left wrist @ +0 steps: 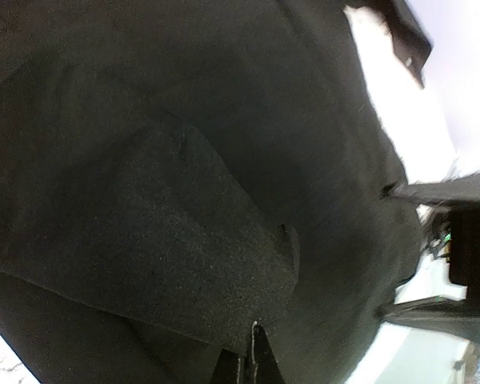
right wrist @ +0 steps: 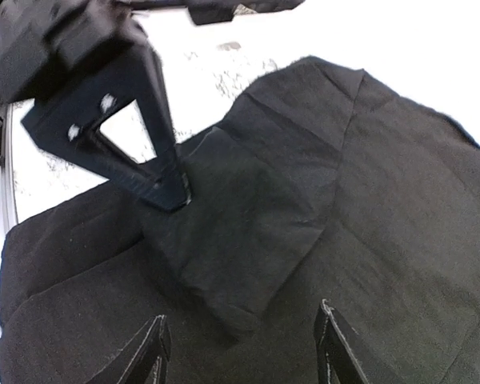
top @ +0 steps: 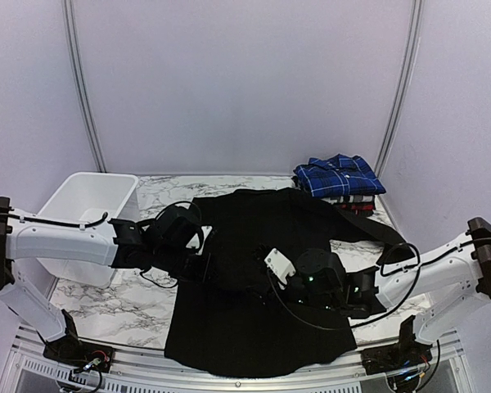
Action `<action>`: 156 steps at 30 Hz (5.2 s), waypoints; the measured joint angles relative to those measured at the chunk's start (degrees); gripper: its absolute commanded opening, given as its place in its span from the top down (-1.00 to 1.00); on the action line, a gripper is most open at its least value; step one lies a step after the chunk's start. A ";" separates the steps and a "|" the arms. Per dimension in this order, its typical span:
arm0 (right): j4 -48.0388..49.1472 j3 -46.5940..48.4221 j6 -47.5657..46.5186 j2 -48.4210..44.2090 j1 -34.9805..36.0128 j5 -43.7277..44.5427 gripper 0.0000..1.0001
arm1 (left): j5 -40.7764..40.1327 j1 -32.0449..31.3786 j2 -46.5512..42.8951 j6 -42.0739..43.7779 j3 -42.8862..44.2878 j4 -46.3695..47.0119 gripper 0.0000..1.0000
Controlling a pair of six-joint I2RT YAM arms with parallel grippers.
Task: Fold and stack the long sleeve shirts
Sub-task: Pick up the flattened shirt from the center of the board, then fold the flattened shirt at the center of the board.
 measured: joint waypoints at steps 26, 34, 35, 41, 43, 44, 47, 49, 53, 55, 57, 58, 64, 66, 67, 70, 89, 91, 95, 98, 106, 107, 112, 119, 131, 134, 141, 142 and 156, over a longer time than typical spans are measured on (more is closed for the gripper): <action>19.26 0.31 -6.40 7.87 -7.19 -8.11 -0.17 | 12.48 11.17 -12.11 -16.06 -4.87 16.94 1.00; 23.96 5.53 -5.29 15.52 -8.44 -13.14 -0.18 | 13.92 12.20 -13.55 -16.76 -4.87 18.21 1.00; 24.37 5.79 -5.07 16.09 -8.48 -13.18 -0.18 | 14.05 12.31 -13.66 -16.85 -4.90 18.32 1.00; 29.16 6.12 -2.10 18.36 -10.14 -13.03 -0.20 | 14.32 12.63 -14.64 -16.96 -5.66 18.36 1.00; 30.82 6.12 -1.22 18.62 -10.54 -12.85 -0.20 | 14.47 12.70 -14.86 -17.05 -5.73 18.38 1.00; 31.52 6.12 -0.90 18.67 -10.67 -12.85 -0.20 | 14.62 12.76 -14.95 -17.11 -5.73 18.38 1.00; 33.46 6.12 -0.04 18.67 -10.69 -12.85 -0.21 | 14.82 12.90 -15.06 -17.18 -5.73 18.40 1.00; 34.53 6.12 0.13 18.67 -10.69 -12.41 -0.21 | 14.86 12.90 -15.06 -17.33 -5.73 18.43 1.00; 35.80 6.12 0.26 18.67 -10.97 -10.97 -0.22 | 15.15 12.90 -15.10 -17.73 -5.73 18.43 1.00; 36.17 6.12 0.35 18.67 -11.32 -10.49 -0.22 | 15.26 12.94 -15.28 -17.88 -5.73 18.40 1.00; 36.41 6.12 0.35 18.67 -11.58 -10.08 -0.22 | 15.28 12.94 -15.54 -17.97 -5.73 18.43 1.00; 36.44 6.12 0.35 18.67 -11.65 -9.88 -0.22 | 15.30 12.94 -15.67 -18.01 -5.73 18.43 1.00; 36.44 6.12 0.13 18.67 -11.69 -9.05 -0.21 | 15.30 12.96 -15.72 -18.21 -5.73 18.47 1.00; 36.44 6.12 0.11 18.67 -11.69 -9.27 -0.19 | 15.28 12.98 -15.72 -18.21 -5.73 18.45 1.00; 36.44 6.10 0.13 18.67 -11.69 -9.49 -0.18 | 15.28 13.00 -15.72 -18.21 -5.73 18.47 1.00; 36.37 6.12 0.28 18.64 -11.69 -10.82 -0.14 | 15.19 13.00 -15.72 -18.23 -5.73 18.45 1.00; 32.22 6.32 6.27 15.34 -9.57 -14.86 1.00 | 13.46 13.60 -14.62 -18.38 -5.73 18.49 1.00; 29.29 7.30 7.30 15.15 -9.57 -14.58 1.00 | 13.46 13.60 -14.62 -18.34 -5.73 18.49 0.99; 20.65 10.36 8.04 13.68 -9.60 -10.75 1.00 | 13.49 13.60 -14.62 -17.79 -5.73 18.25 0.76; 12.87 11.91 7.61 10.45 -9.88 -5.55 1.00 | 13.51 13.60 -14.62 -16.35 -5.66 17.38 0.42; -8.79 21.73 5.64 5.14 -16.39 7.89 1.00 | 12.13 13.64 -15.47 -11.74 -4.92 12.17 -0.18; -11.34 22.91 5.38 4.76 -17.79 9.16 1.00 | 11.82 13.70 -15.89 -11.41 -4.83 11.28 -0.18; -19.87 25.00 5.14 2.75 -25.94 11.08 1.00 | 10.05 14.69 -16.44 -10.14 -4.63 7.87 -0.12; -25.29 30.12 4.57 2.08 -33.88 8.98 1.00 | 6.67 14.80 -16.81 -6.60 -5.88 -2.08 0.03; -28.50 31.12 4.37 3.50 -33.90 3.63 1.00 | 2.97 -0.11 -22.58 -8.00 -19.71 -14.88 0.07; -29.16 31.15 4.31 3.50 -33.90 3.39 1.00 | 2.14 -2.97 -22.62 -9.16 -20.87 -15.96 0.13; -29.83 31.15 3.48 3.50 -33.90 3.08 1.00 | 1.46 -7.80 -23.15 -11.41 -22.62 -16.94 0.29; -29.86 31.15 3.41 3.50 -33.90 2.95 1.00 | 1.25 -8.46 -23.10 -11.61 -22.69 -16.96 0.31; -30.03 31.15 2.64 3.23 -33.90 2.43 1.00 | -1.03 -13.66 -19.78 -14.32 -22.86 -16.94 0.54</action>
